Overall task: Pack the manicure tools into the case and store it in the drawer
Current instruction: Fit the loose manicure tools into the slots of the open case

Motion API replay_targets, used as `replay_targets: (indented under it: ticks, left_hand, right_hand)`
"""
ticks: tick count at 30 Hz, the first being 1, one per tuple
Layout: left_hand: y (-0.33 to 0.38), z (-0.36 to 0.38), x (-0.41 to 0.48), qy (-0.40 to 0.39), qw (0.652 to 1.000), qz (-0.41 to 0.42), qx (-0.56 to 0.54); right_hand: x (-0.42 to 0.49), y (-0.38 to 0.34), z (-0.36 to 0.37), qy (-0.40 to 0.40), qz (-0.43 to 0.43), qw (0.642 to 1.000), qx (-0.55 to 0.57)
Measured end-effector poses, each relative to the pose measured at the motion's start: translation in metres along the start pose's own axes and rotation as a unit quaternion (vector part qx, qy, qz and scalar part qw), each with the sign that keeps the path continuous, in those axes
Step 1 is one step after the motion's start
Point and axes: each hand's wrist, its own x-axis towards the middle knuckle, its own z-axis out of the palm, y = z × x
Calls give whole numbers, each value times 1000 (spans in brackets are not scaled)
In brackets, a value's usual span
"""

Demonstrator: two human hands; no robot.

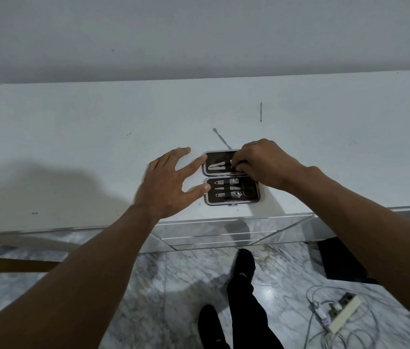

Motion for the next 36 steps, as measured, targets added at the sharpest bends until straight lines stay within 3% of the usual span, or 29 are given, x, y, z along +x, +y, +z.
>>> replay_targets:
  ticks: [11,36]
  left_hand:
    - [0,-1,0,-4,1000,-1,-3]
    - [4,-6,2,3,1000,-14,-19]
  right_hand:
    - [15,9,-10,76,97,992,29]
    - [108,-25,-16,-17,216,976,29]
